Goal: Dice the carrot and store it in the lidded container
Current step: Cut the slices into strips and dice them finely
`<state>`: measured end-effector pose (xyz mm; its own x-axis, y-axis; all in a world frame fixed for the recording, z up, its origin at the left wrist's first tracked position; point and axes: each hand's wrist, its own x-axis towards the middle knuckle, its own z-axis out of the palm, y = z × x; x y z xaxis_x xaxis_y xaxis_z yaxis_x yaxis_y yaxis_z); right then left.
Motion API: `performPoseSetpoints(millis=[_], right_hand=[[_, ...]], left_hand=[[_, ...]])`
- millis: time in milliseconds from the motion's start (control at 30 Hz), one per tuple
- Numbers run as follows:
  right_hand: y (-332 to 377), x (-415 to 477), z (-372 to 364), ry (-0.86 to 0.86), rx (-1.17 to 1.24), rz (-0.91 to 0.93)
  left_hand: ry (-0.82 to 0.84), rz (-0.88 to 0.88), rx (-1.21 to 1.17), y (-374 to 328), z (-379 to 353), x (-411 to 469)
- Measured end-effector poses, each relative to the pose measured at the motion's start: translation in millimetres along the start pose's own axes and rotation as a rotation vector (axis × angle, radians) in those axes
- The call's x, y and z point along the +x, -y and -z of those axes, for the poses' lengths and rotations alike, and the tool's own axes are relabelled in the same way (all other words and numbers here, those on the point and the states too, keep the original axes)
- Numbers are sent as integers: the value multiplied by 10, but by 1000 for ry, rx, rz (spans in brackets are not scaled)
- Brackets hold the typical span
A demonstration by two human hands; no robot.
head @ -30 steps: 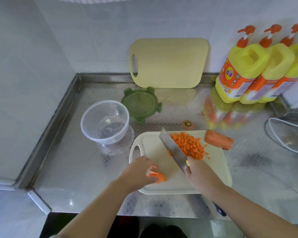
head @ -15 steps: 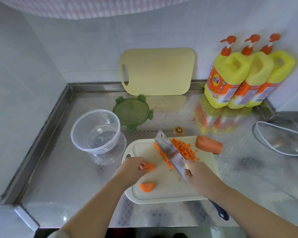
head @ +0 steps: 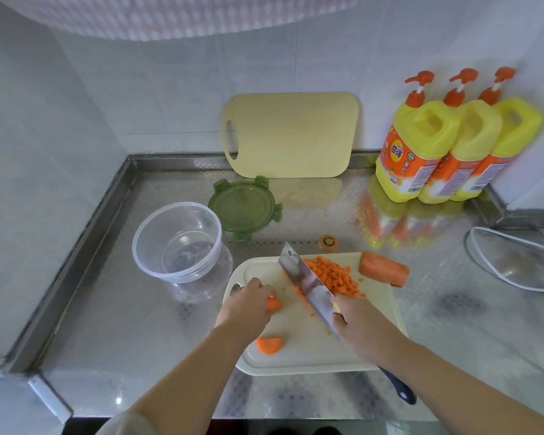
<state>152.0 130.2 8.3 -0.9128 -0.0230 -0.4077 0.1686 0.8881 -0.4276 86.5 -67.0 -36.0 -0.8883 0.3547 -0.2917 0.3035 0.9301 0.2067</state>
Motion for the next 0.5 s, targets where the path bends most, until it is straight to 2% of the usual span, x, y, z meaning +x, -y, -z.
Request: performPoseSetpoints(millis=[167, 333, 433, 500], right_hand=[[1, 37, -5, -5, 5, 11], [24, 49, -10, -3, -21, 38], [16, 58, -23, 3, -21, 47], [-2, 80, -37, -3, -16, 54]], left_hand=[[12, 88, -1, -70, -33, 23], [9, 211, -195, -120, -11, 19], [-11, 155, -280, -19, 114, -79], [94, -1, -222, 34, 198, -188]])
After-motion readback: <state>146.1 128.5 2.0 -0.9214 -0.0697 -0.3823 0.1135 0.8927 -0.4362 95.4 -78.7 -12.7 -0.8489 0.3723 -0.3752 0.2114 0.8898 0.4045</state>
